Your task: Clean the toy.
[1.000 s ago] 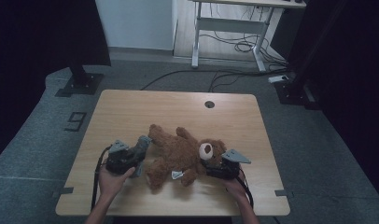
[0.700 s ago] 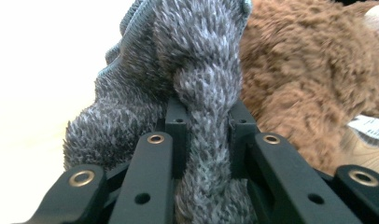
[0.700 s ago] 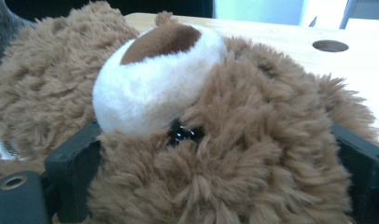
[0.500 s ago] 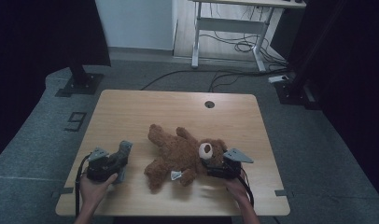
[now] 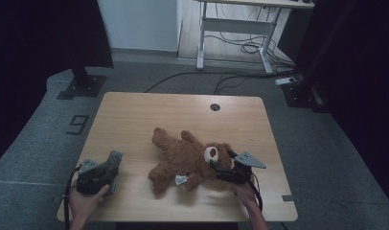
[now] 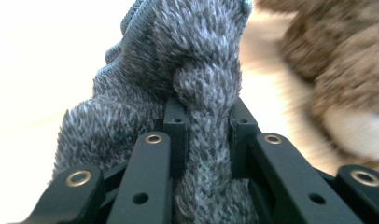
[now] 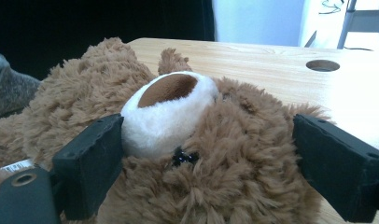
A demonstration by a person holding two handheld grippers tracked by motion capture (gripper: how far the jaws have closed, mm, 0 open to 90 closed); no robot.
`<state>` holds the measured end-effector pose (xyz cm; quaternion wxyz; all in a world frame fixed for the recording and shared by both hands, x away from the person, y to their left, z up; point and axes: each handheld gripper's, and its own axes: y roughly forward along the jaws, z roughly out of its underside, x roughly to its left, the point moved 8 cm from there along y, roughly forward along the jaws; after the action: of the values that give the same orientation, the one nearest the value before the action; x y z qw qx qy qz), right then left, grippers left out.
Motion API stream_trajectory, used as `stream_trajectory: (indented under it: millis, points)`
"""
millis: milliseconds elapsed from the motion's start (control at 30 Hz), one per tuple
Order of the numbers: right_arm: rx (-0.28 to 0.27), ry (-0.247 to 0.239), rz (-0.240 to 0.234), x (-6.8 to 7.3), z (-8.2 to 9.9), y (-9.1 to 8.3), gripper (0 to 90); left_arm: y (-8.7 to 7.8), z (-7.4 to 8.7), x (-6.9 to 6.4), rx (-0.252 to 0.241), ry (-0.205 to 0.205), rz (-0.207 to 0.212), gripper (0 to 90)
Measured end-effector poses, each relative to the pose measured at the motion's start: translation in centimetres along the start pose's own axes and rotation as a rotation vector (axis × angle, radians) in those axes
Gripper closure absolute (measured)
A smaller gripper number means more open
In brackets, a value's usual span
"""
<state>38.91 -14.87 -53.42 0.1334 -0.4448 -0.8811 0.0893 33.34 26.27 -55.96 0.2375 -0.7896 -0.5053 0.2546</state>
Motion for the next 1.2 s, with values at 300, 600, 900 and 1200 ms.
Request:
stream_trajectory:
  millis: [300,600,900,1200]
  points:
    - [0.006,-0.004,-0.003,0.1,0.1,-0.1,11.1,0.5,1.5,1.1,0.04,0.01,-0.1,54.4]
    - [-0.008,-0.003,-0.002,-0.3,-0.1,-0.7,12.0,-1.1,-1.4,-0.4,-0.083,0.012,-0.08,28.5]
    - [-0.032,-0.002,0.001,-0.3,-0.8,-1.4,12.5,0.1,-1.9,-3.2,-0.061,0.068,-0.018,28.0]
    - [-0.016,-0.017,-0.012,0.0,-0.6,-2.1,13.0,1.4,-2.5,-6.6,-0.081,0.084,0.064,29.2]
